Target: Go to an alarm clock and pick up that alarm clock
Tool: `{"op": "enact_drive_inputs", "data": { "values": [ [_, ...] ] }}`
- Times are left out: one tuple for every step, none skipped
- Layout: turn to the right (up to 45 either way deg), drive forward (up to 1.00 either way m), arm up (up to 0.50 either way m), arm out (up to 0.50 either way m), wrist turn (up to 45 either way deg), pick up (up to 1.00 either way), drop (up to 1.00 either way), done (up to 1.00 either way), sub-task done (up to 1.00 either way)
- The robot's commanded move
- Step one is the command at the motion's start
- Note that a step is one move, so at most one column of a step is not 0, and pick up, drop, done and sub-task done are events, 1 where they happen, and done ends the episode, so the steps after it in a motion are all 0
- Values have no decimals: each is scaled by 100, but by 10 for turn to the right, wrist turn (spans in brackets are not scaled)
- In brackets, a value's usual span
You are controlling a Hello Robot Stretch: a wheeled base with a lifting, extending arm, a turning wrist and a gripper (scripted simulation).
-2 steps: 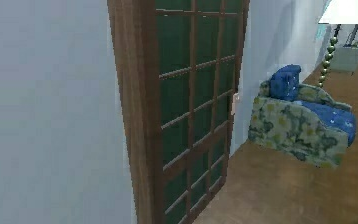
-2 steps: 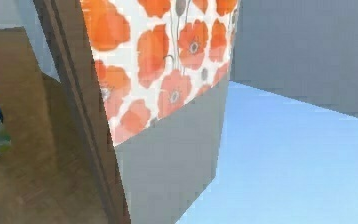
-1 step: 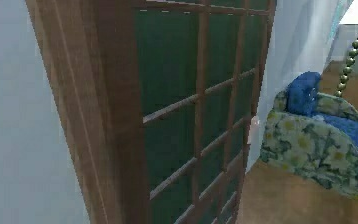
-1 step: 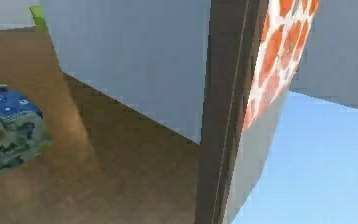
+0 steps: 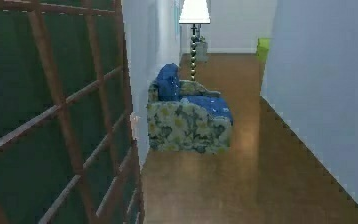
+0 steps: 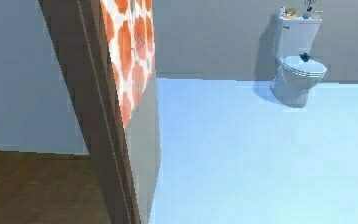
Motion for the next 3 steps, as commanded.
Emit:
{"op": "enact_drive_inputs", "data": {
  "values": [
    [0,60,0,0,0,0,0,0,0],
    [360,0,0,0,0,0,0,0,0],
    [0,100,0,0,0,0,0,0,0]
  ]
}}
